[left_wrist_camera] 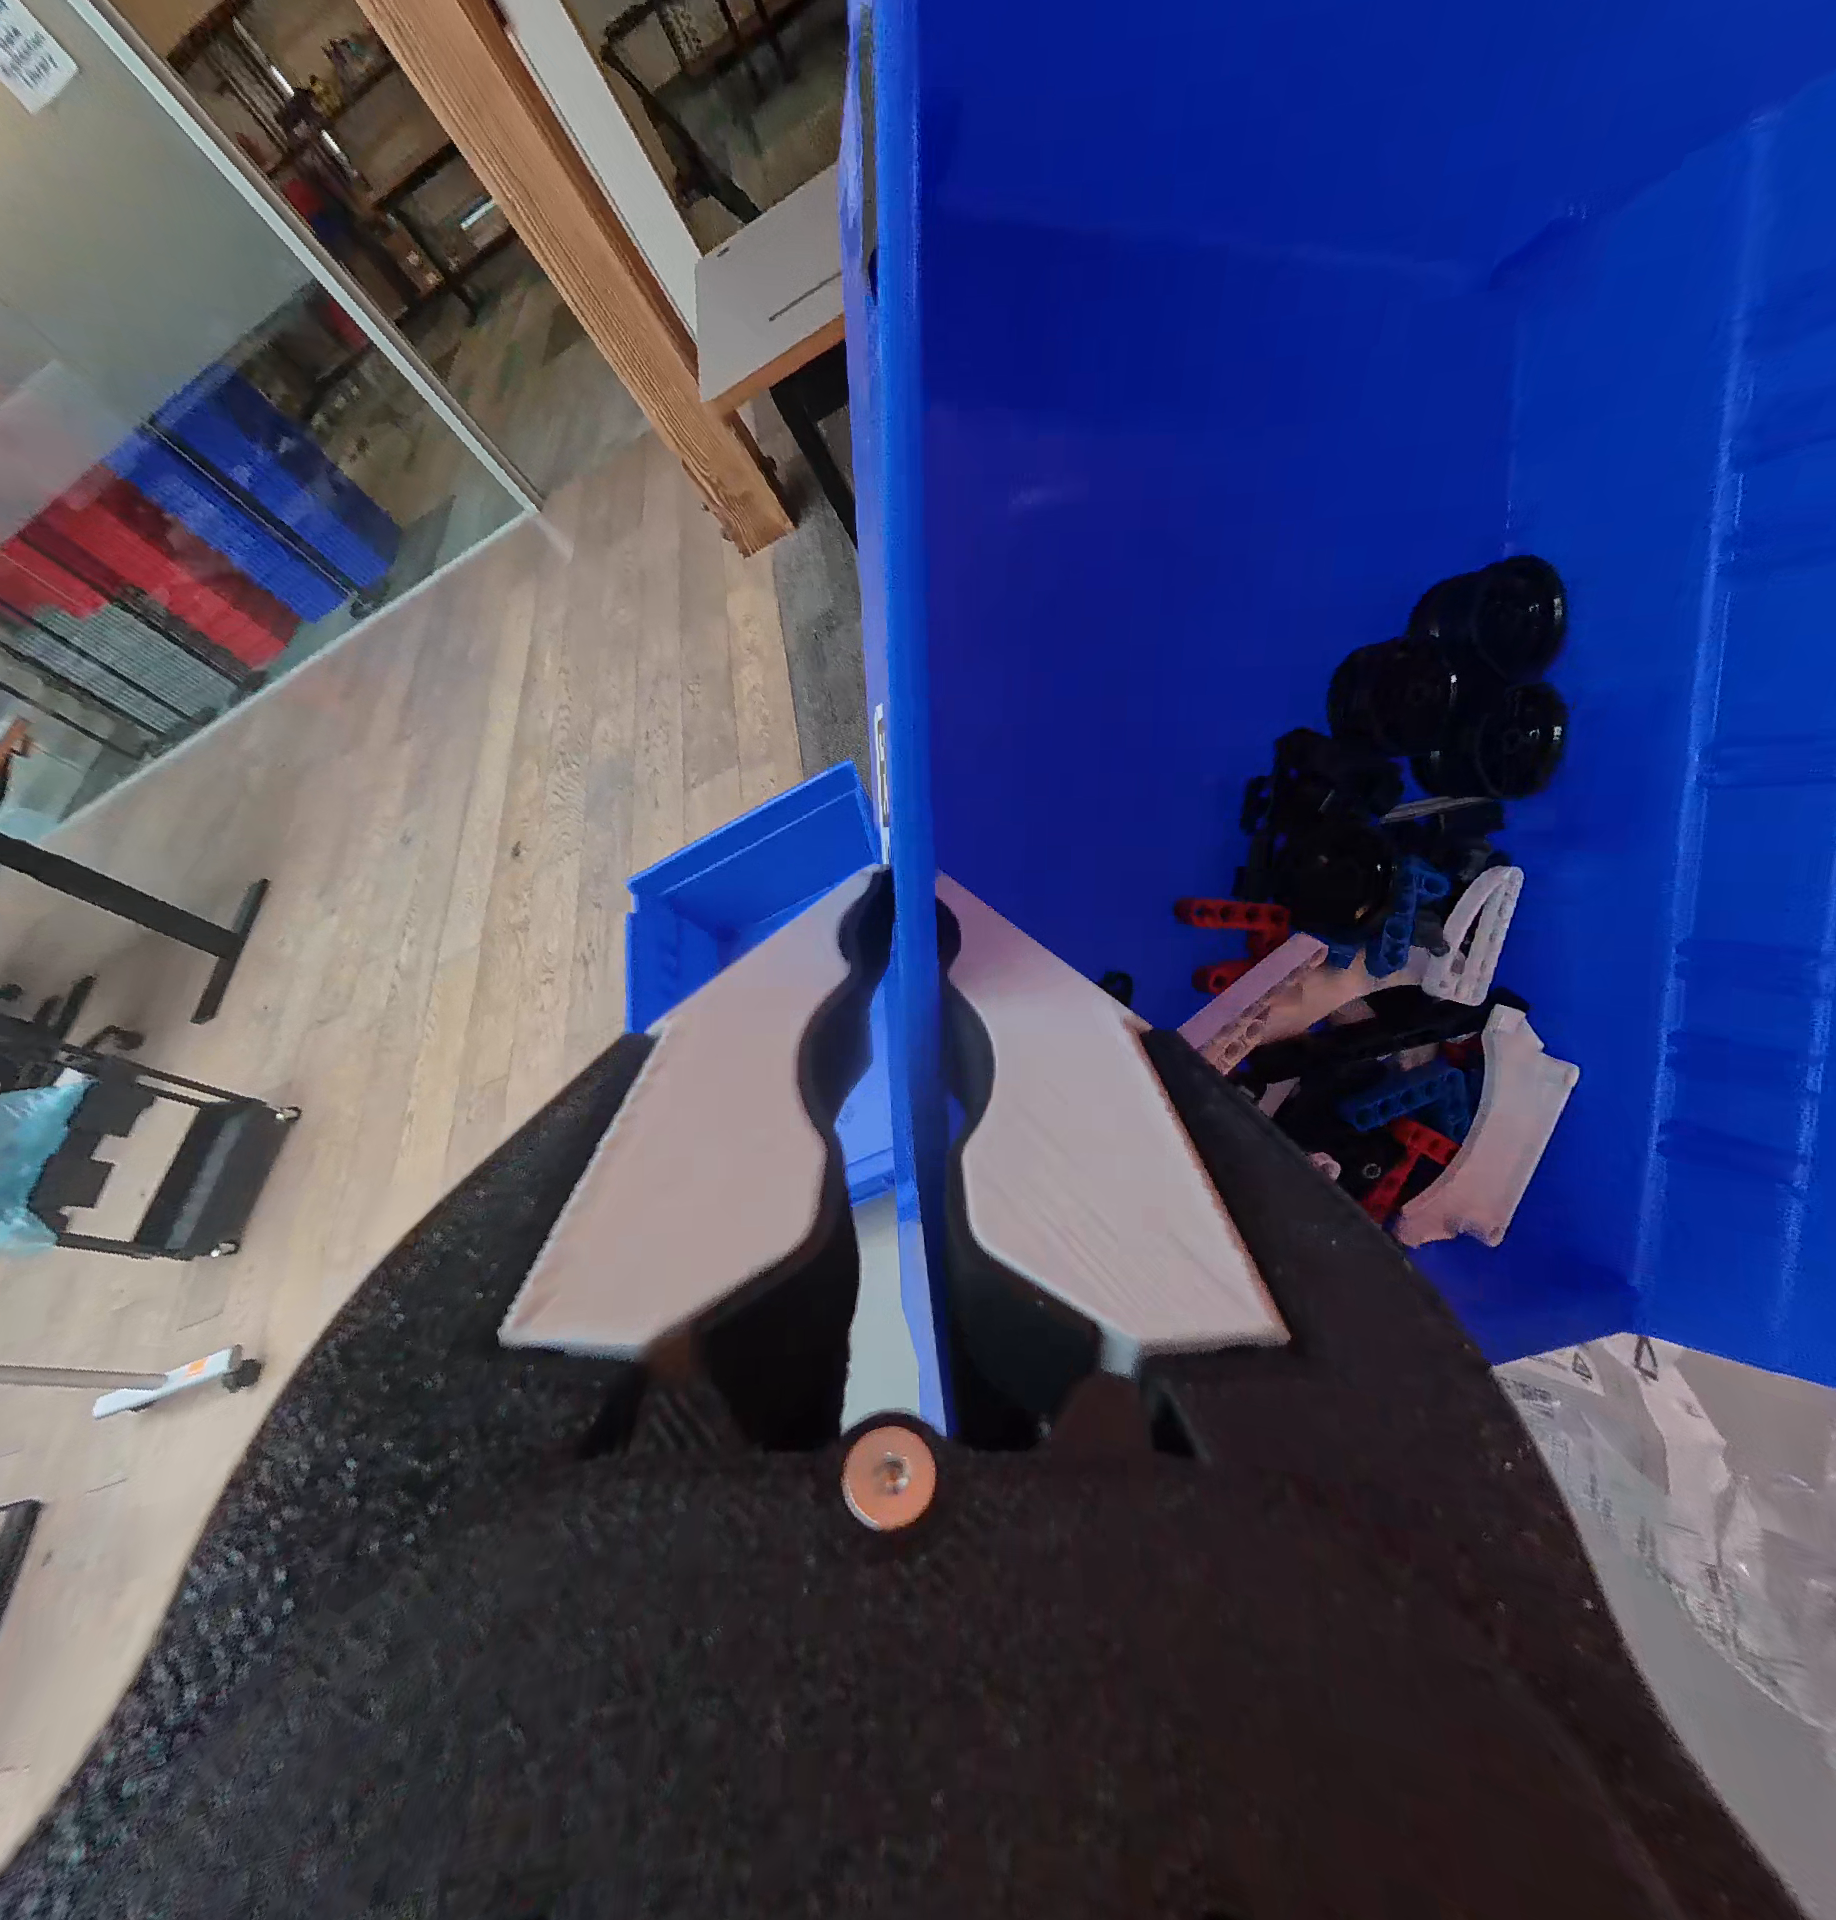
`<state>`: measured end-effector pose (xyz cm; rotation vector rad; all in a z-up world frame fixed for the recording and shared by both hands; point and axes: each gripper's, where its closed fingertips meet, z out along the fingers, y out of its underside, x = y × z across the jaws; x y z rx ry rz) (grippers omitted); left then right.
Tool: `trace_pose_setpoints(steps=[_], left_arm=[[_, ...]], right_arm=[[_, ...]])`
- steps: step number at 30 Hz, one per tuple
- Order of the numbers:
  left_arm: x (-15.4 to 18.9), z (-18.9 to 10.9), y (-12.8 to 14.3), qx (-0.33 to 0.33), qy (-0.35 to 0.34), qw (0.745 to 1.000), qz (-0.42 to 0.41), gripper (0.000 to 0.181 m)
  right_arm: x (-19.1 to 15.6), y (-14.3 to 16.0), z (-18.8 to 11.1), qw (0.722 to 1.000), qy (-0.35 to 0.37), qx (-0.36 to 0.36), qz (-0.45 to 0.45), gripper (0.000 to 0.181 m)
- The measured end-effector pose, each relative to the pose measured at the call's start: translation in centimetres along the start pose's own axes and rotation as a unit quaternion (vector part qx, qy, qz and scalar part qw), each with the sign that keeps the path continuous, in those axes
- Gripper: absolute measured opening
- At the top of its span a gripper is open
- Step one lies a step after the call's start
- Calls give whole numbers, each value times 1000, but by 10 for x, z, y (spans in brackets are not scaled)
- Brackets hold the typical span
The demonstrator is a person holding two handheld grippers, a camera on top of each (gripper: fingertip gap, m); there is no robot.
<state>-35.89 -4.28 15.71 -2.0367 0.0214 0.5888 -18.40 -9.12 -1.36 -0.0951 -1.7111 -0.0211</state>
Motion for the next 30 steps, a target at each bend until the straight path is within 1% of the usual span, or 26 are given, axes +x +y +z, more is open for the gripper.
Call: trace_pose_setpoints(steps=[7, 8, 9, 15, 18, 21, 24, 25, 26, 30], left_arm=[[23, -13, -26, 29, -43, 995, 81, 1], [25, -14, -28, 31, -48, 995, 88, 3], [28, -14, -30, 34, -50, 994, 94, 1], [38, -18, -39, 46, -73, 988, 130, 1], [44, -17, -40, 49, -73, 987, 137, 1], [53, -17, -41, 57, -69, 986, 142, 4], [57, -21, -47, 64, -80, 983, 154, 1], [58, -22, -49, 66, -84, 982, 159, 1], [59, -23, -52, 68, -88, 980, 163, 4], [64, -26, -59, 72, -97, 977, 178, 1]], right_arm=[[-1, 9, -11, 1000, 2, -10, 10, 0], [-1, 9, -12, 1000, 2, -10, 12, 0], [-2, 10, -13, 1000, 0, -13, 13, 0], [-2, 12, -21, 1000, -10, -11, 19, 0], [3, 14, -24, 999, -13, -14, 35, 0], [7, 14, -23, 999, -7, -13, 47, 0], [10, 18, -22, 998, 7, -25, 49, 0], [10, 20, -22, 998, 12, -29, 47, 0], [10, 22, -21, 998, 17, -34, 48, 0], [11, 24, -19, 997, 27, -37, 66, 0]])
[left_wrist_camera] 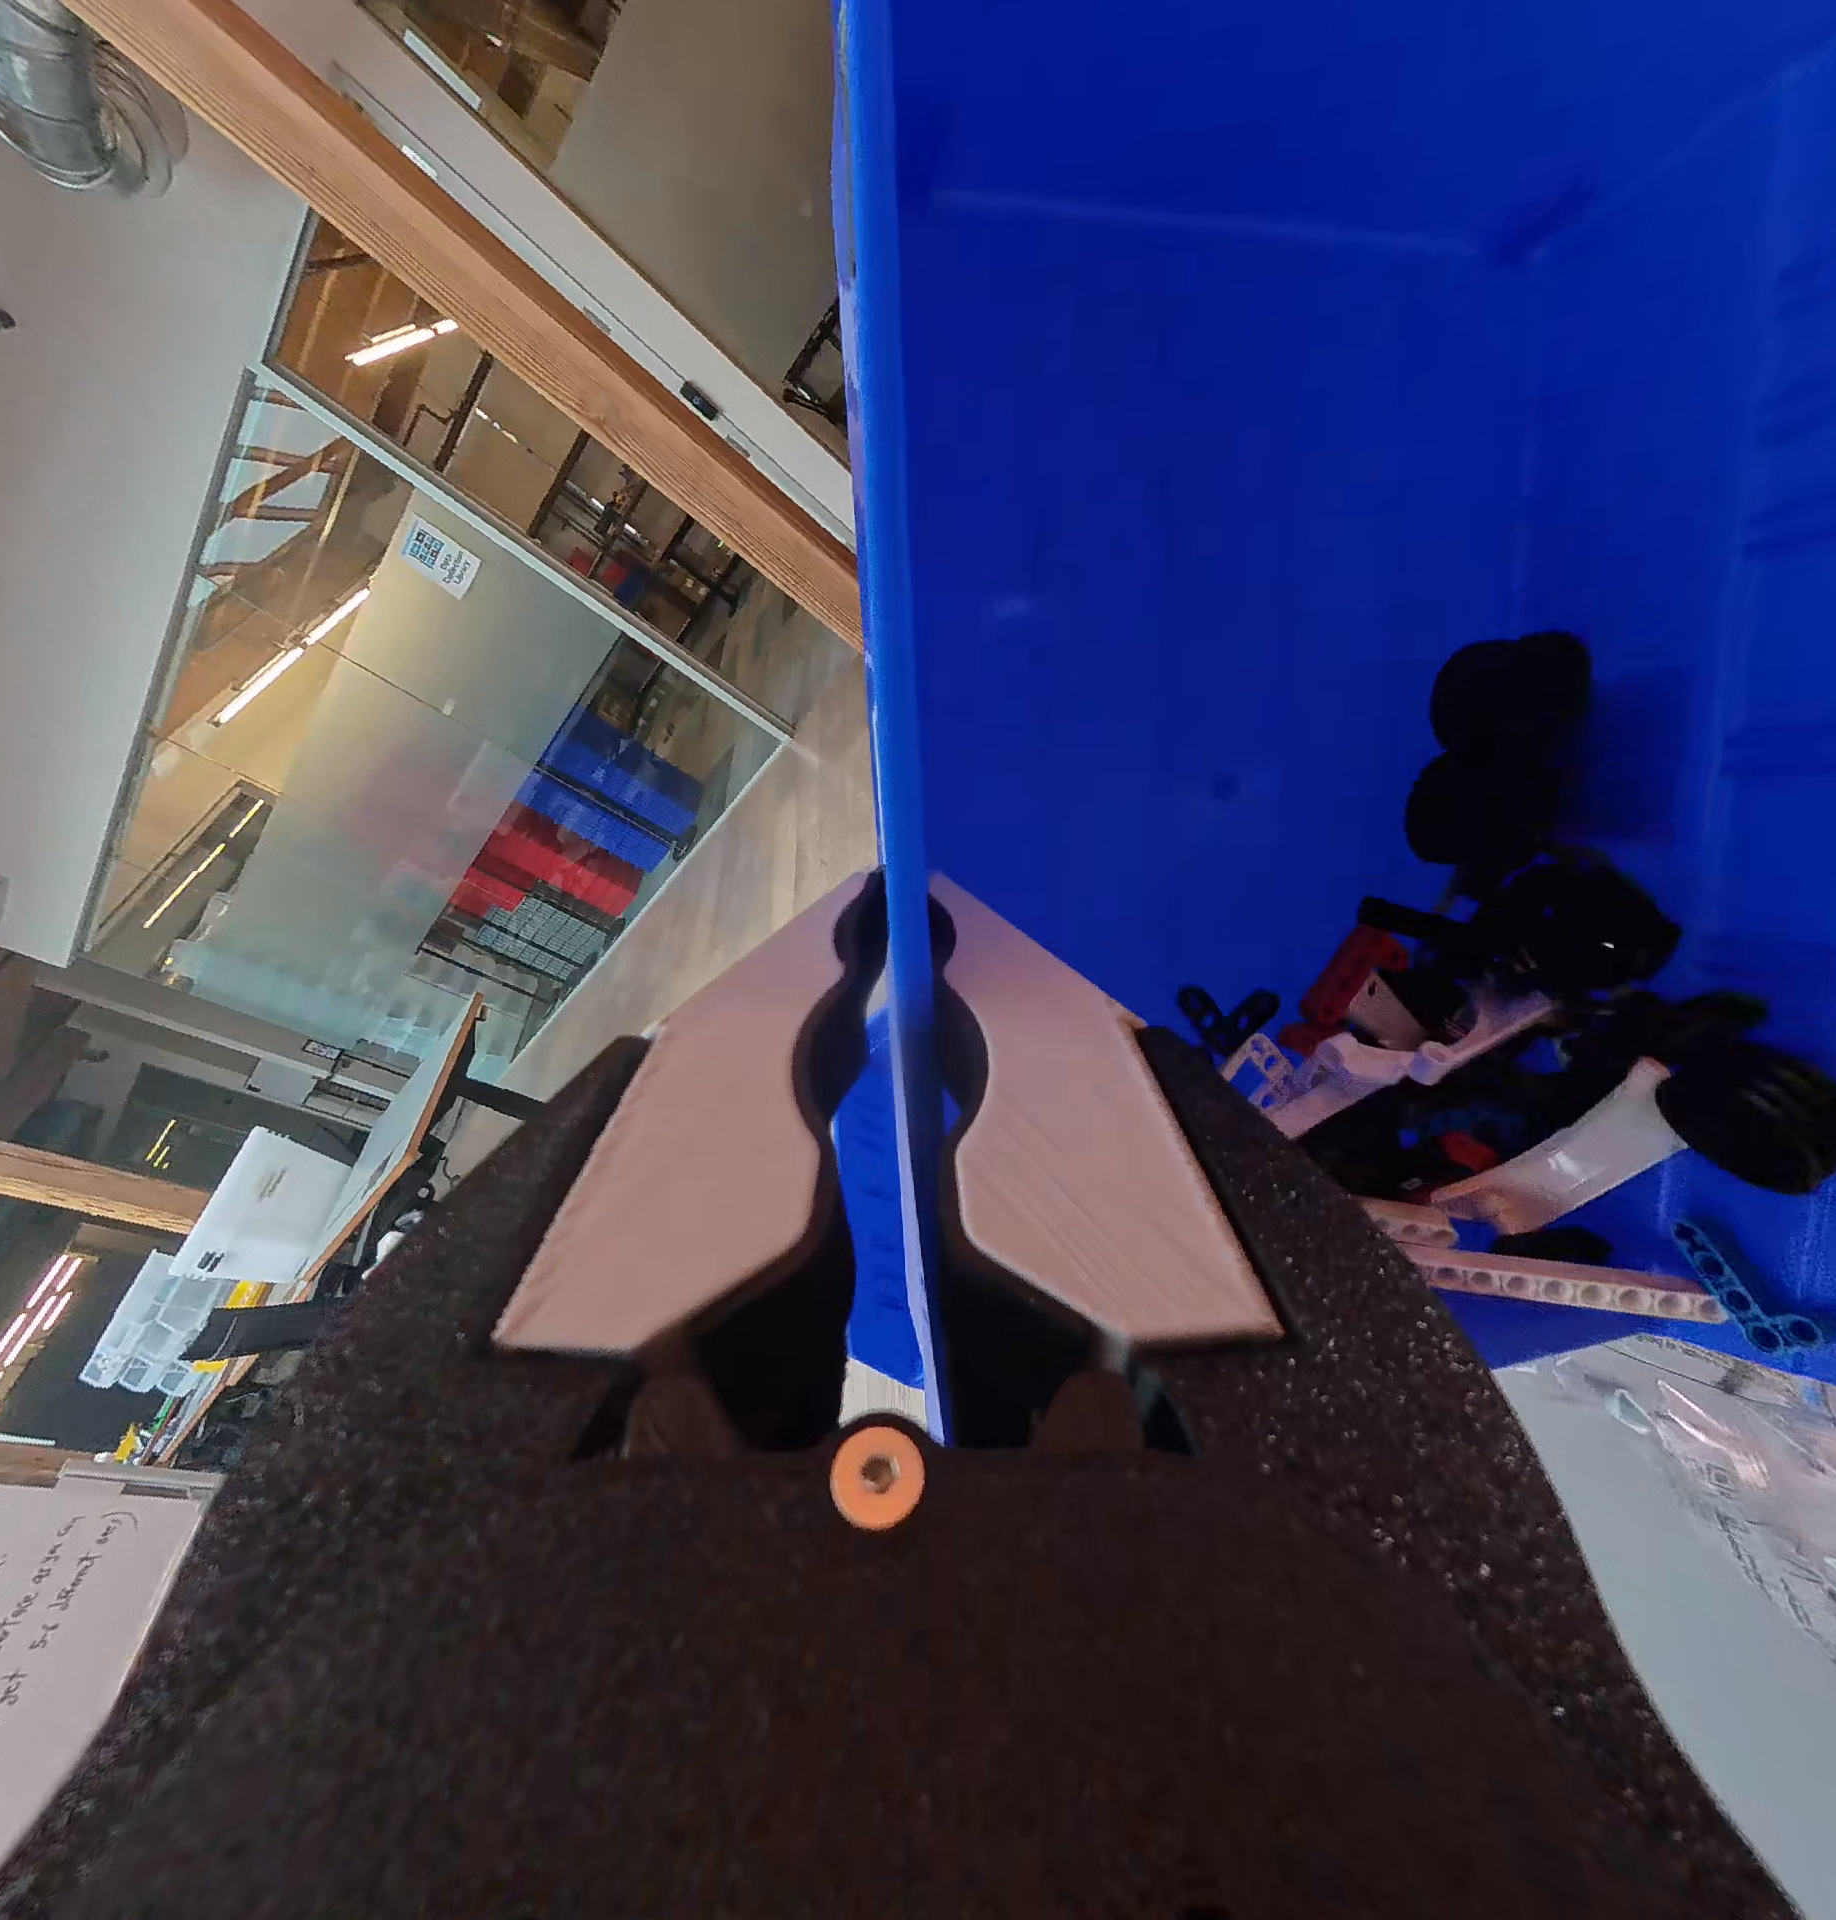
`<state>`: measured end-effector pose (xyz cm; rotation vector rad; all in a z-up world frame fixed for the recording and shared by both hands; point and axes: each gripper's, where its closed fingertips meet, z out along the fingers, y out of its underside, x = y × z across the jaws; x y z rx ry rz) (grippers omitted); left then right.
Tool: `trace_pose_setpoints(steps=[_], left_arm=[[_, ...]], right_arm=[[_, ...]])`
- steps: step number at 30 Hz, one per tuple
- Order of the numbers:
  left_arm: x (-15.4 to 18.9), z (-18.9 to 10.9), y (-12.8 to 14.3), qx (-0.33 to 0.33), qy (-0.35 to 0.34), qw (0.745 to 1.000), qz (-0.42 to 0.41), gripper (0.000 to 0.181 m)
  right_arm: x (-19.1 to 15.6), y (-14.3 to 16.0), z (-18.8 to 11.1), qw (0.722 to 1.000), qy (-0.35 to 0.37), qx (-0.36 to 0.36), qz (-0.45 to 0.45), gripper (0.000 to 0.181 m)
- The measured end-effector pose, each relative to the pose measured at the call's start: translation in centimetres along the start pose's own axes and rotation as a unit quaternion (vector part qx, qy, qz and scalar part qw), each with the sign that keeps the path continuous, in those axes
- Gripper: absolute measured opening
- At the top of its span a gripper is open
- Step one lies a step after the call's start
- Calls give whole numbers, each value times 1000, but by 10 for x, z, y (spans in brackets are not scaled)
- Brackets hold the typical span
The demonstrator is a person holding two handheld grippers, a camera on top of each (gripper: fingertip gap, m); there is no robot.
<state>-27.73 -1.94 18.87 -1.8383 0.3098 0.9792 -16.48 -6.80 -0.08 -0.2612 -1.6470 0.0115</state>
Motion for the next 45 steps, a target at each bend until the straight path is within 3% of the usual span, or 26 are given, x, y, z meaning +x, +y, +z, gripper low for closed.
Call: trace_pose_setpoints(steps=[20, 45], left_arm=[[25, -1, -27, 14, -26, 997, 66, 2], [40, -35, -92, 95, -103, 975, 170, 3]], right_arm=[[-1, 12, 1, 1000, 24, -13, -12, 0], [12, 13, 0, 999, 27, -9, -25, 0]])
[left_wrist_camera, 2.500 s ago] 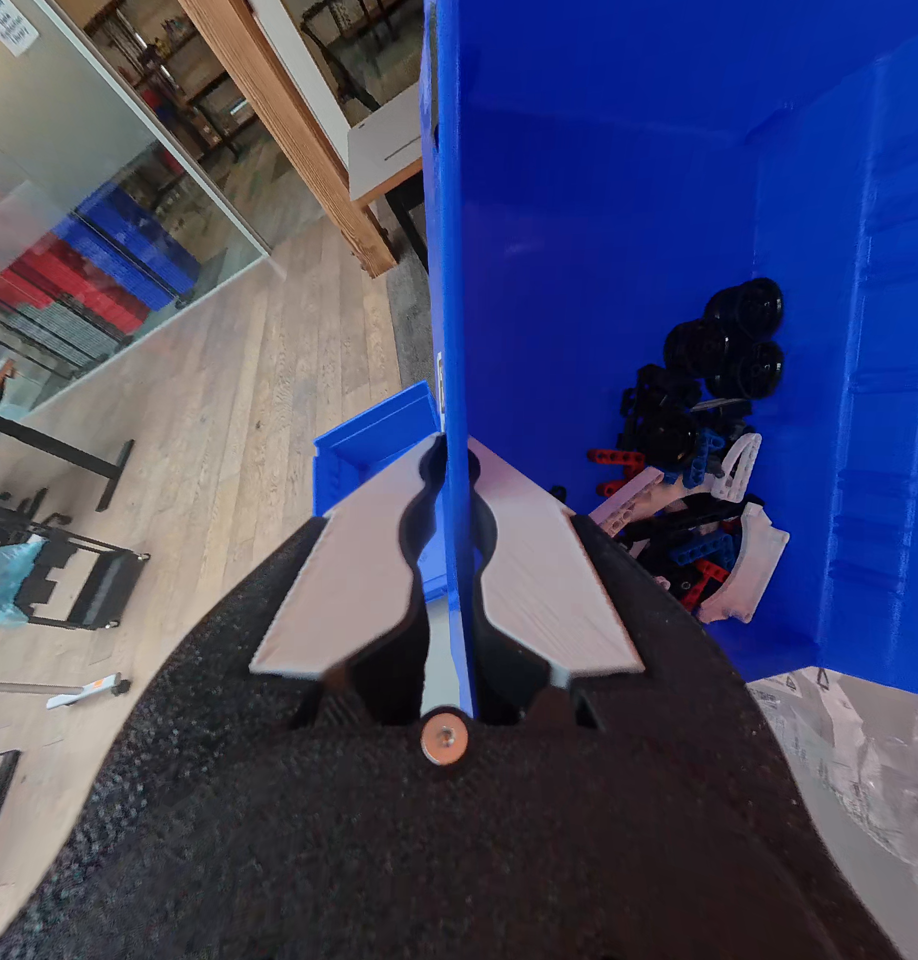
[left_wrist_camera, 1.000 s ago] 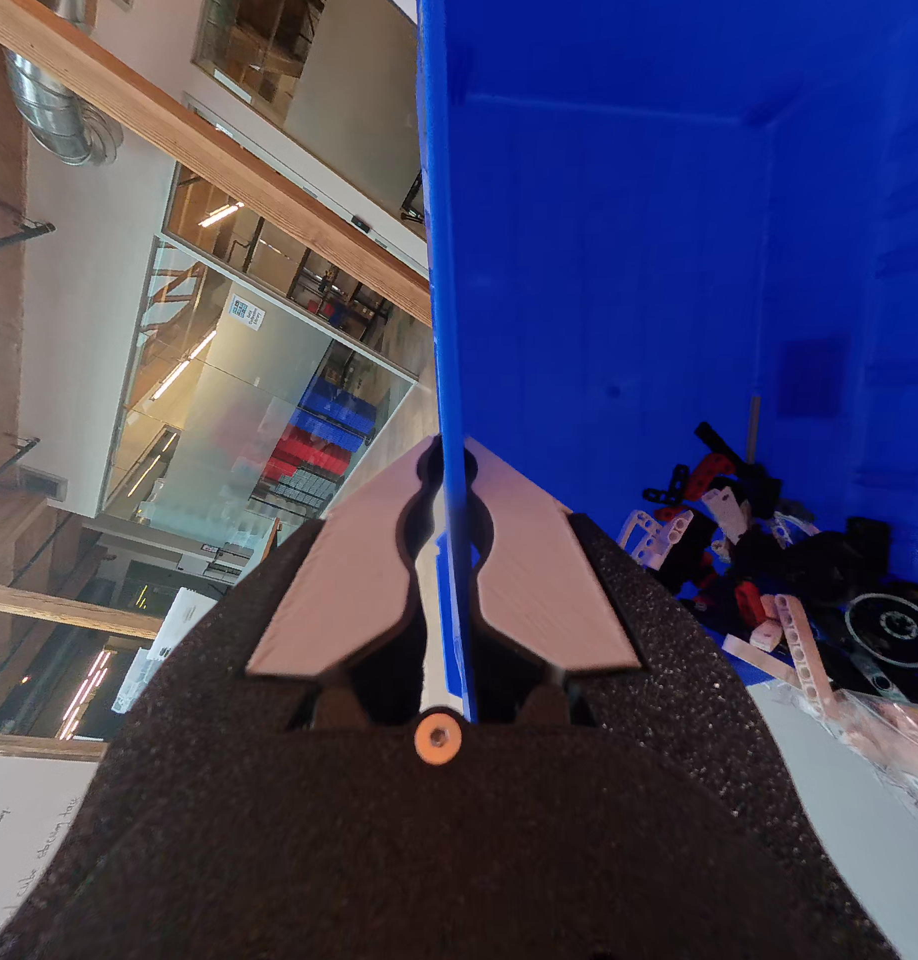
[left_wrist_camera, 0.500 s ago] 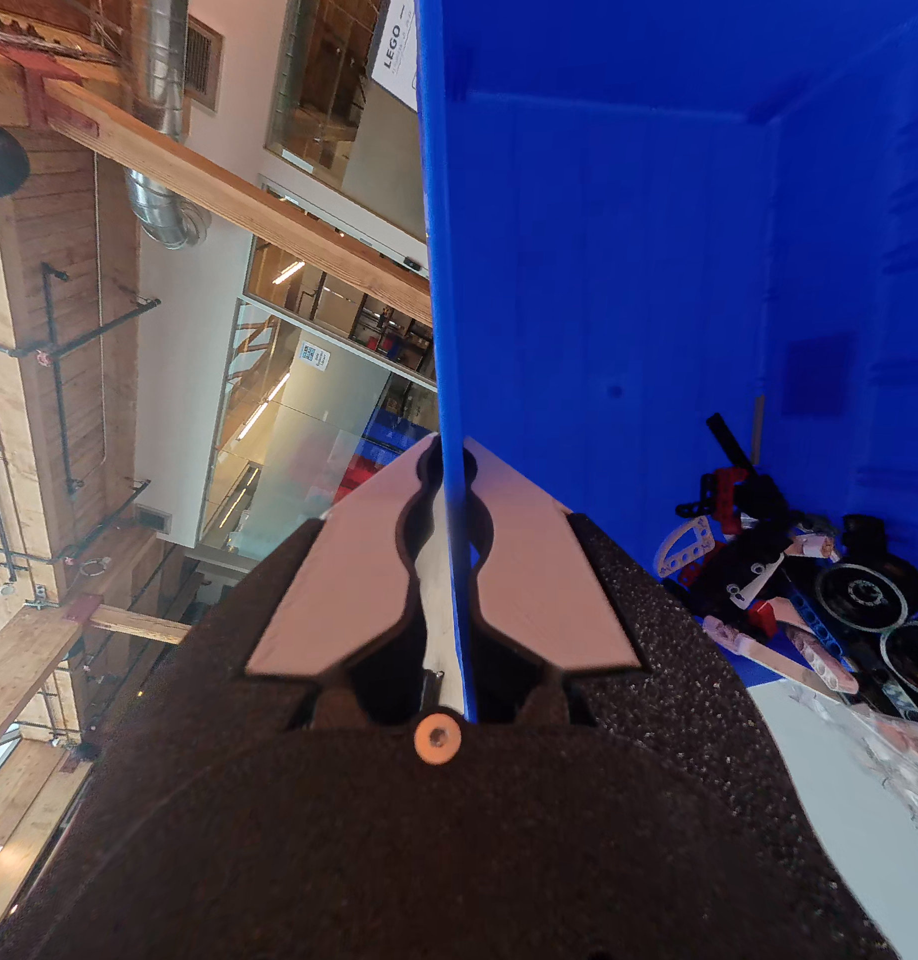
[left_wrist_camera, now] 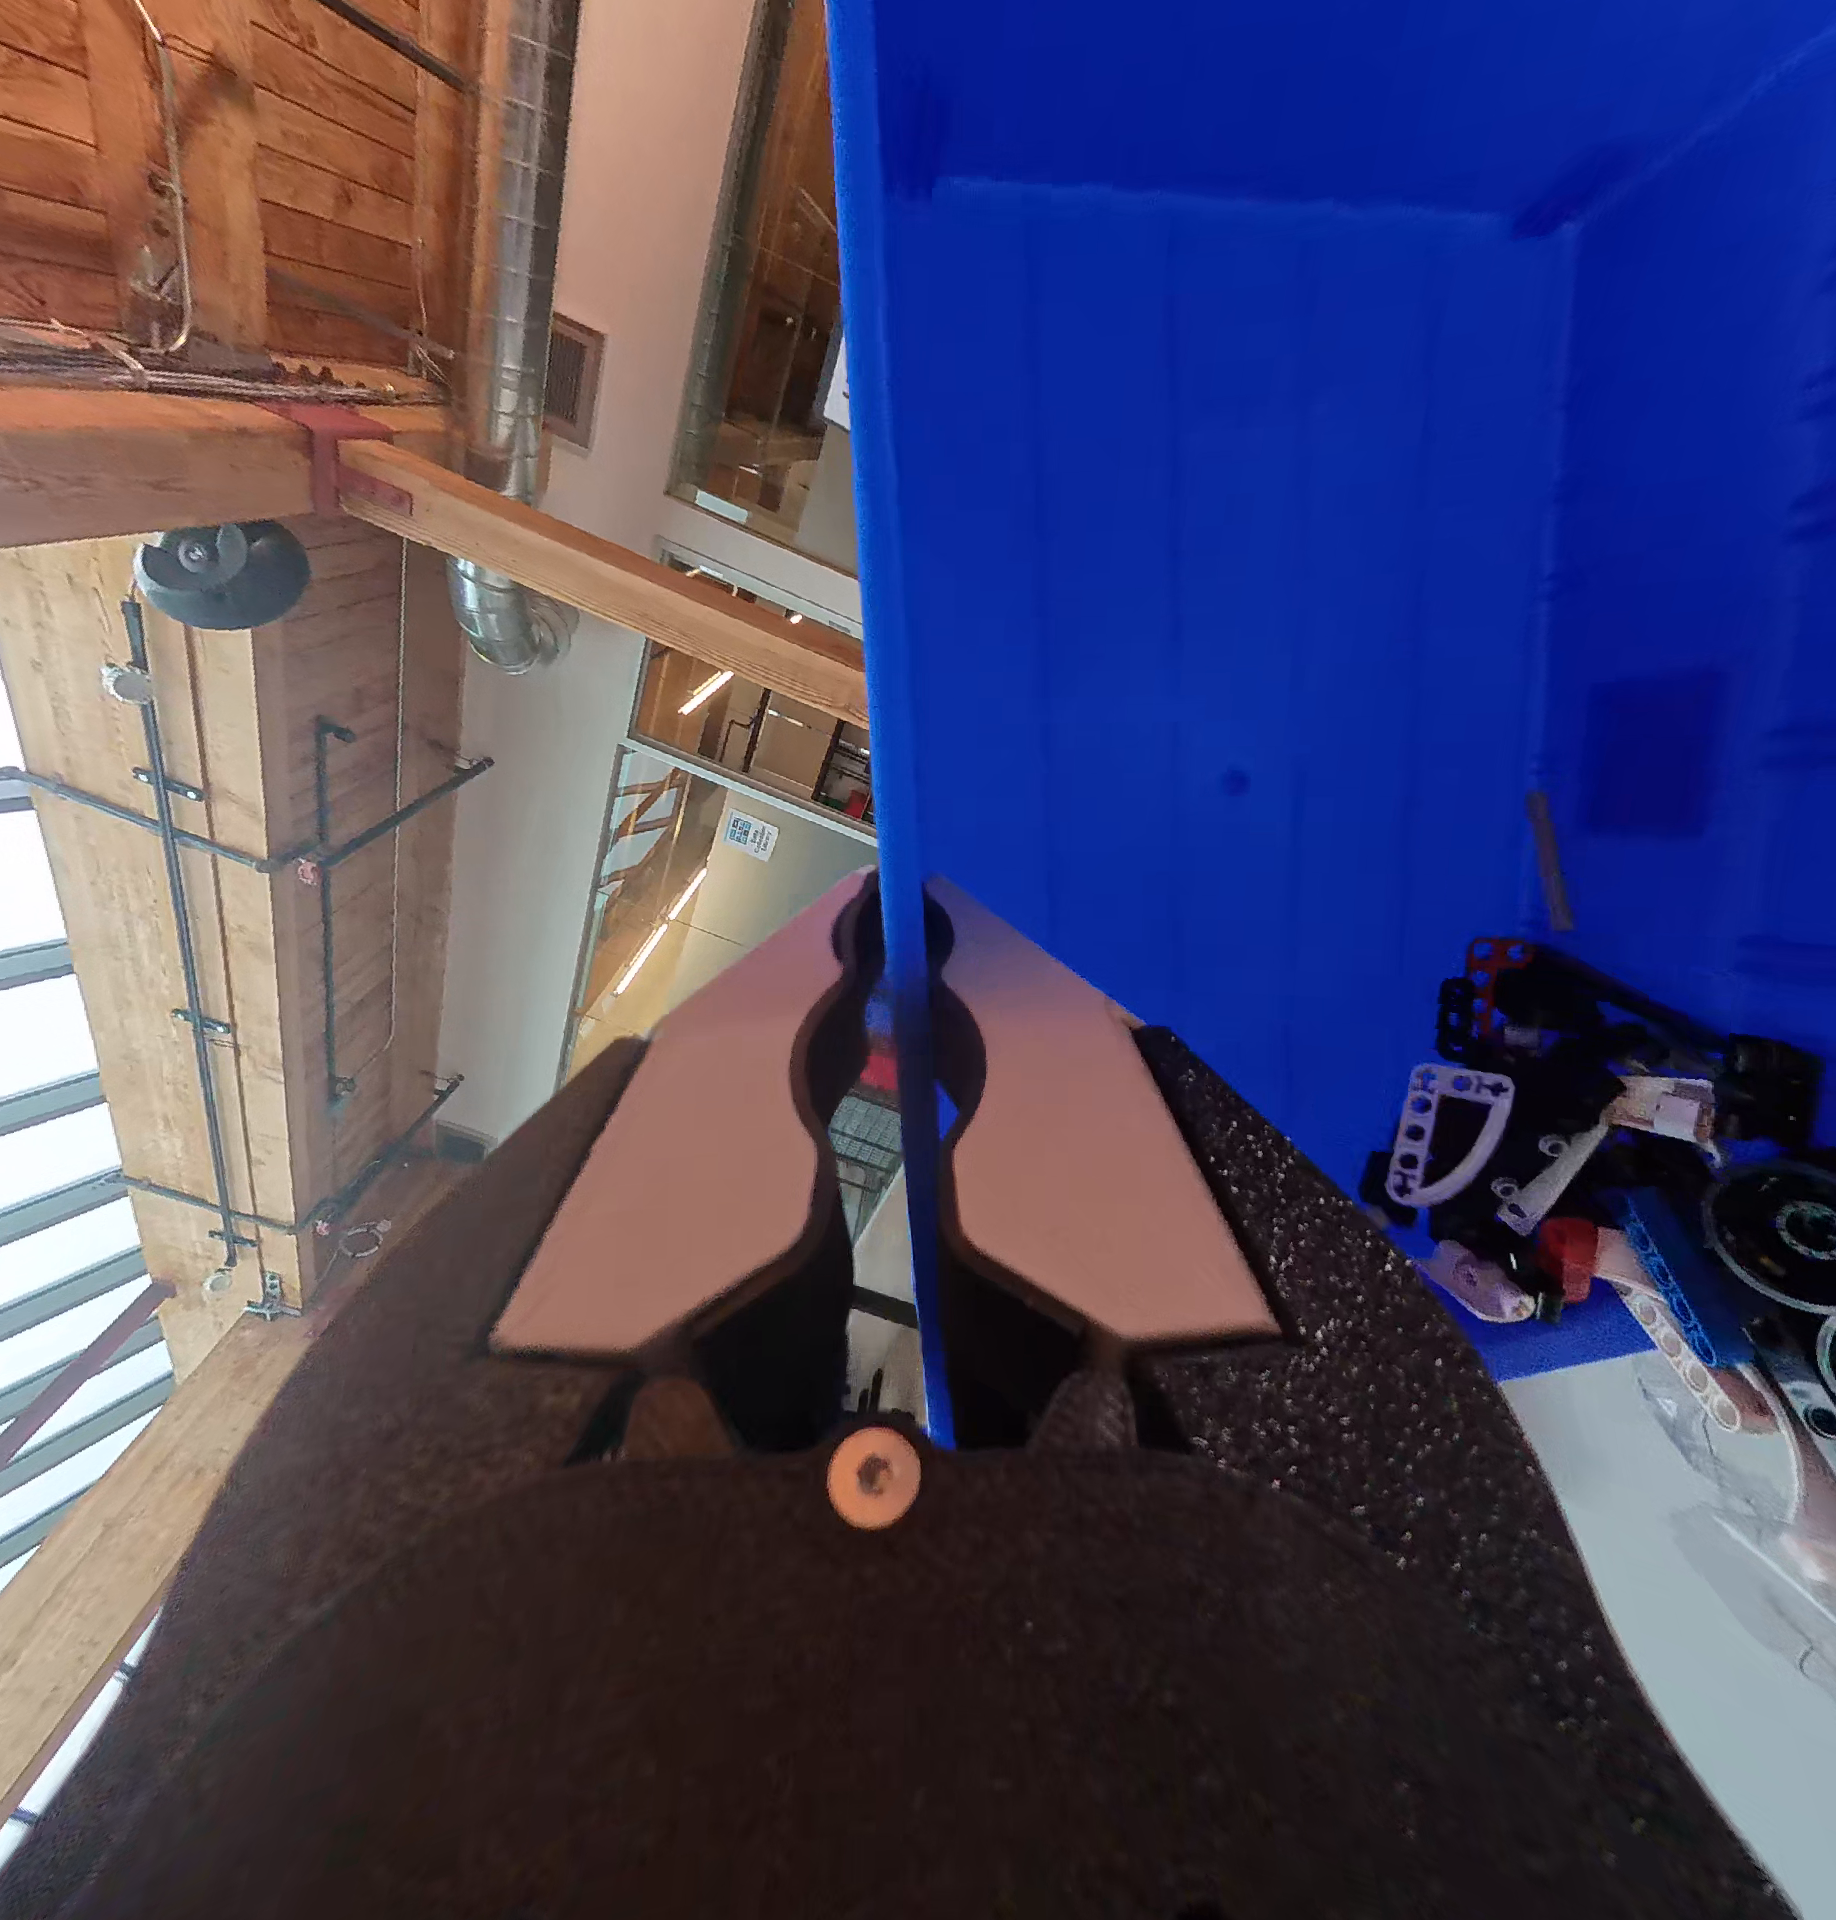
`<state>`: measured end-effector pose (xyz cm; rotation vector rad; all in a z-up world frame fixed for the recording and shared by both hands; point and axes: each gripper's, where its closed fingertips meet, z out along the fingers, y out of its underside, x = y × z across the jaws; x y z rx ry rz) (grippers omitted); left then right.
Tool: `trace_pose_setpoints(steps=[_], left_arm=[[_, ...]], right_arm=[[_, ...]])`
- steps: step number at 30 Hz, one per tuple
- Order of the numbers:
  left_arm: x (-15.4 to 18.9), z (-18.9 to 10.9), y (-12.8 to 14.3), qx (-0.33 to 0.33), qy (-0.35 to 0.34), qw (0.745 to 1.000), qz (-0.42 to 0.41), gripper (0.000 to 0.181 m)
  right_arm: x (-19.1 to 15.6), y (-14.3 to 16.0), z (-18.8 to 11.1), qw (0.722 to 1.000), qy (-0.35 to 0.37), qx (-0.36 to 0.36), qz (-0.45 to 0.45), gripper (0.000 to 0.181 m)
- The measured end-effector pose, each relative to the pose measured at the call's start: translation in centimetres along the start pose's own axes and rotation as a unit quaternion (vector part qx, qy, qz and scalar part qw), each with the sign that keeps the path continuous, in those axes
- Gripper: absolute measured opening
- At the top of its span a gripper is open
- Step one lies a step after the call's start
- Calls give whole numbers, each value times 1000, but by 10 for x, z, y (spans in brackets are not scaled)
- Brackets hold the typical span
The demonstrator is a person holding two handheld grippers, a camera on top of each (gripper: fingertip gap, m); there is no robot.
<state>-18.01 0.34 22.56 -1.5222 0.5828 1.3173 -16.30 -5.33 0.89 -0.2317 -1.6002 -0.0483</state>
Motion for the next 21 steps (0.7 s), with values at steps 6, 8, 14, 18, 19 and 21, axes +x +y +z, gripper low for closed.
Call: trace_pose_setpoints(steps=[6, 8, 14, 18, 19, 21], left_arm=[[3, 0, -3, 8, -2, 1000, 6, 3], [3, 0, -5, 11, -5, 1000, 10, 2], [7, 6, -14, 21, -15, 999, 43, 2], [12, 10, -13, 20, -12, 999, 33, 2], [13, 10, -13, 20, -11, 999, 29, 2], [14, 10, -12, 14, -9, 1000, 20, 2]], right_arm=[[0, 2, -2, 1000, -5, -5, -5, 0], [-1, 3, -3, 1000, -8, -5, -4, 0], [-1, 5, -6, 1000, -11, -5, -15, 0], [-1, 7, -8, 1000, -17, -6, -13, 0], [-2, 9, -8, 1000, -19, -9, -15, 0], [-4, 11, -7, 1000, -19, -12, -19, 0]])
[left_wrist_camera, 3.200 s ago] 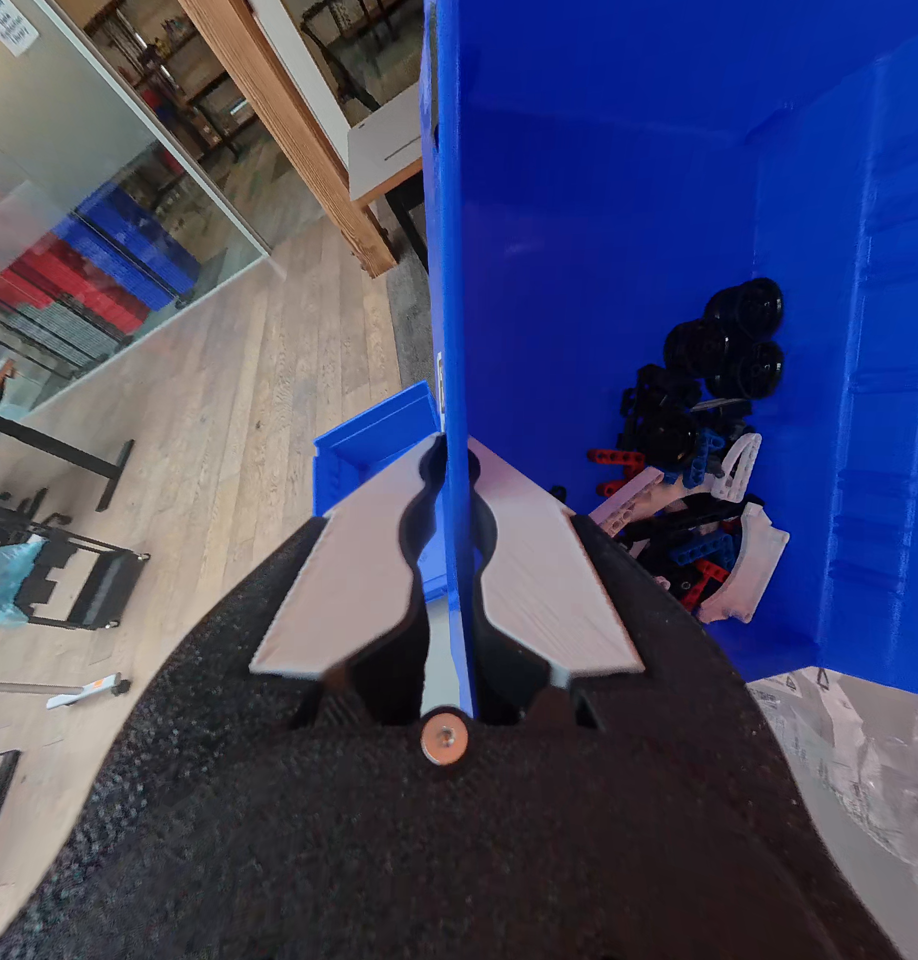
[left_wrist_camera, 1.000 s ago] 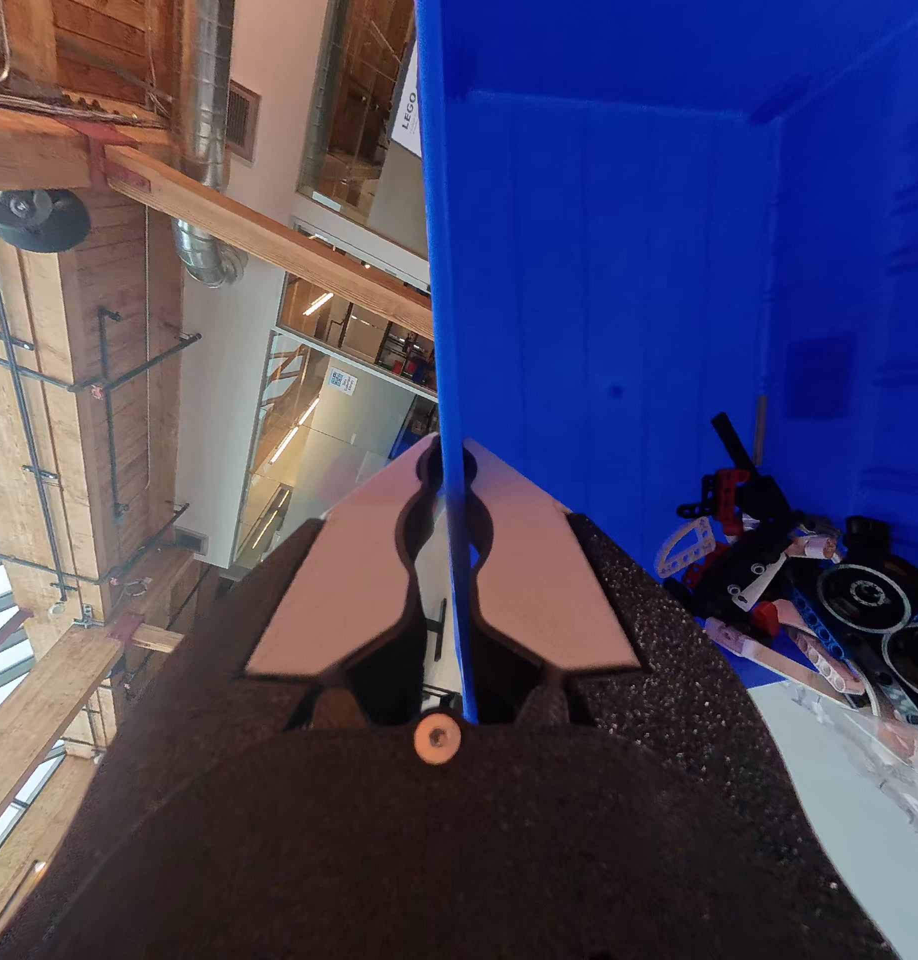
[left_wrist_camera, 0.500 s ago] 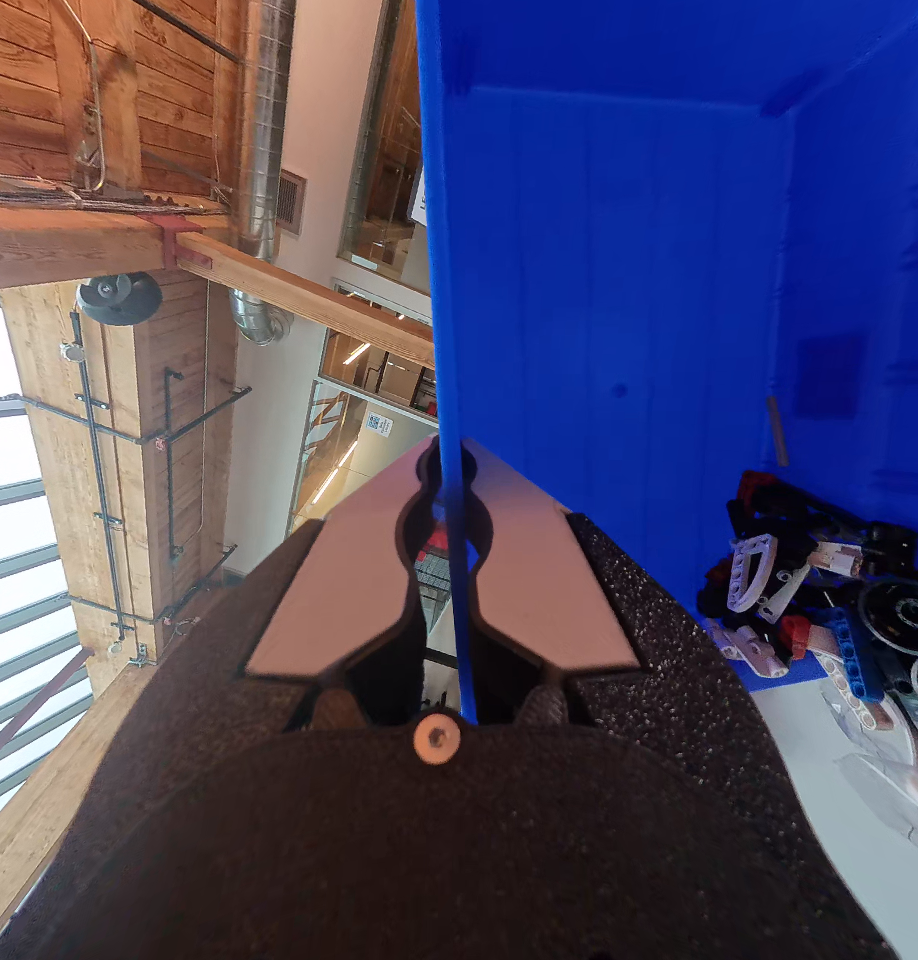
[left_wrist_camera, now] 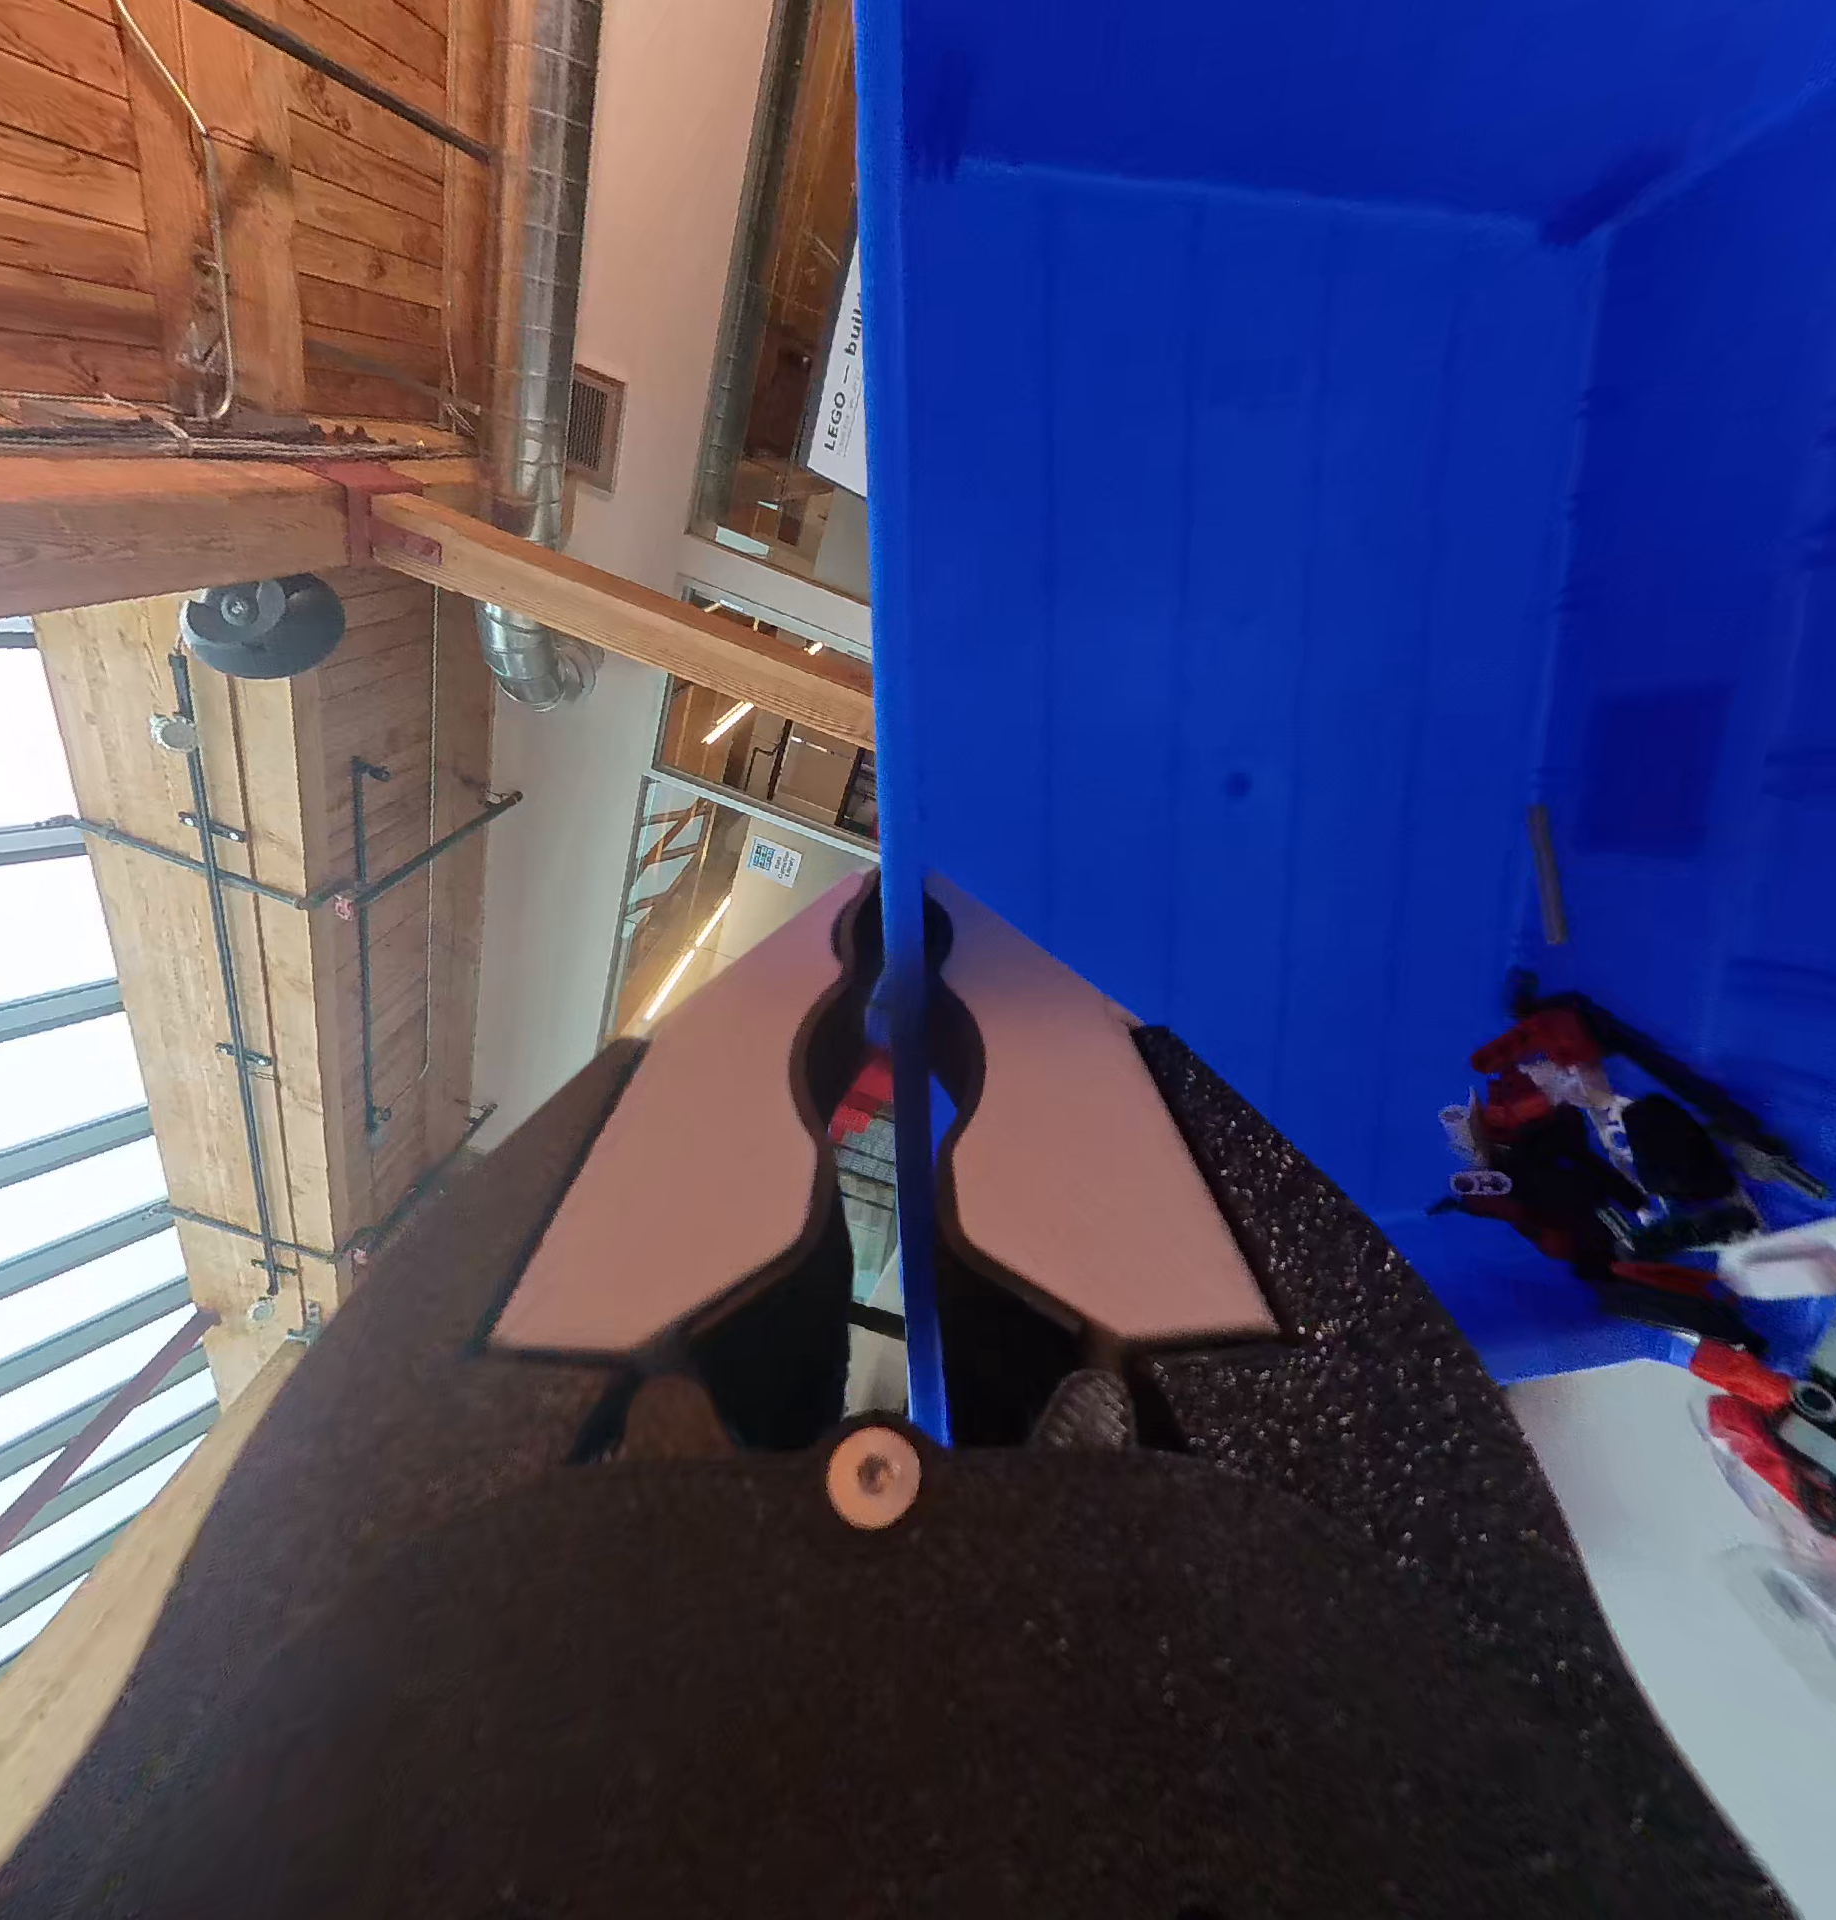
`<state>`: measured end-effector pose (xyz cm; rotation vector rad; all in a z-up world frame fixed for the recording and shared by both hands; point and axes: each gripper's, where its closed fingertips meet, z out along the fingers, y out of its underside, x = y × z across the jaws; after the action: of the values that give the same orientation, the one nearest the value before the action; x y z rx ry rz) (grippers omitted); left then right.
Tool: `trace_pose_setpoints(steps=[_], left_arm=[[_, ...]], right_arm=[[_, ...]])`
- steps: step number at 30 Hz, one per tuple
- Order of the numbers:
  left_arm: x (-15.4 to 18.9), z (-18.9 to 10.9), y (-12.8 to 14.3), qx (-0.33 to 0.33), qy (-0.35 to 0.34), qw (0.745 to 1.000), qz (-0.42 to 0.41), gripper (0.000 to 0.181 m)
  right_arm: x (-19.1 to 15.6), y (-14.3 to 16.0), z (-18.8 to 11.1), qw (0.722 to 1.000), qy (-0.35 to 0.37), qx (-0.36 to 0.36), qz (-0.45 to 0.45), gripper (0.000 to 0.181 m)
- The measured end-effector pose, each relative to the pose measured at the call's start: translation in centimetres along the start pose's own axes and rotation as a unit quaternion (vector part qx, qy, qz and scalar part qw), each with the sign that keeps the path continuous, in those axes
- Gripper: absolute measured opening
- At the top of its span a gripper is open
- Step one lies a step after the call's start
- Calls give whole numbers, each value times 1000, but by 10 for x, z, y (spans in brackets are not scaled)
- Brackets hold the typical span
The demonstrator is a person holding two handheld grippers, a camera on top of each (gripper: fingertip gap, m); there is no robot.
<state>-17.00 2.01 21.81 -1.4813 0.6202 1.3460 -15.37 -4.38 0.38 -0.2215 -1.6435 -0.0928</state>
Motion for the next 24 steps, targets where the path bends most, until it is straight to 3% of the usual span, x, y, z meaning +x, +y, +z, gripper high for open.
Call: trace_pose_setpoints(steps=[13, 24], left_arm=[[1, -2, 3, 4, 0, 1000, -23, 3], [6, -5, -11, 21, 5, 999, -26, 2]], right_arm=[[-9, 7, -3, 1000, 2, -6, 12, 0], [-7, 7, -3, 999, 11, -9, 32, 0]])
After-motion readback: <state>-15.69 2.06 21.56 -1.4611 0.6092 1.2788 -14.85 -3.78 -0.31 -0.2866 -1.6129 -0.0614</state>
